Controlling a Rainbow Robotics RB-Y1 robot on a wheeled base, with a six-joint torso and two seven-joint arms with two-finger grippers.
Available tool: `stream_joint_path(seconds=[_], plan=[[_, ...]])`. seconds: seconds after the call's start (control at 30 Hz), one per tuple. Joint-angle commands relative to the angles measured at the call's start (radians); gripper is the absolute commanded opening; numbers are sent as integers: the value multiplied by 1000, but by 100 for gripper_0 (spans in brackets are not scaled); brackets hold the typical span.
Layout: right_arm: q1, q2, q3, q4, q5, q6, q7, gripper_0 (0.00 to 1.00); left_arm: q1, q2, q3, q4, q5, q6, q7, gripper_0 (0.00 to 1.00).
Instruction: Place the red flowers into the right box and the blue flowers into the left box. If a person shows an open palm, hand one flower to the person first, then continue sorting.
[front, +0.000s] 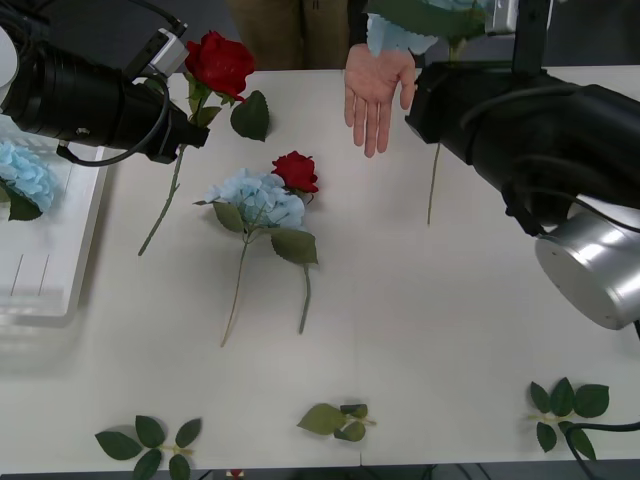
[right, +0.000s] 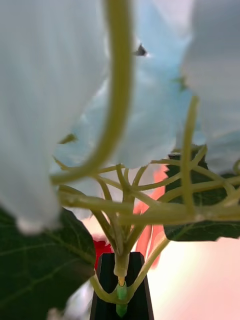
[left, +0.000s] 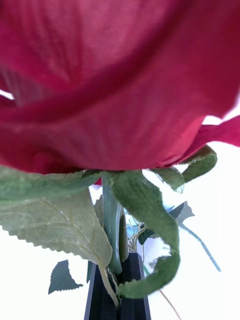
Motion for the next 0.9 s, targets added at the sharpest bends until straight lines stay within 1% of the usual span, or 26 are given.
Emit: stream_joint_path(seconds=[0.03,0.1,0.2,0.27,0.4,0.5,0.87,0.9], plan=[[-101,66,121,76,202,-137,9,0,-3,-3,10,-16,9,-12,-91,0],[-130,87,137,150,253,-209,-29,0,-3,-3,10,-16,9,-12,-93,0],[-171,110,144,250,274,-297,-44,0,-3,-3,10,-16,9,-12,-93,0],[-202,129,144,319,286,-343,-47,0,-3,-3,10,-16,9,-12,-91,0],[-237,148,144,409,306,-395,-56,0,-2,-2,10,-16,9,-12,-91,0],[-242,152,144,434,308,-412,-61,0,-2,-2,10,-13,9,-12,-93,0],[-240,152,144,440,306,-412,-83,0,-2,-3,10,-13,9,-12,-93,0],[-240,152,144,440,308,-412,-83,6,-2,-3,10,-13,9,-12,-93,0]])
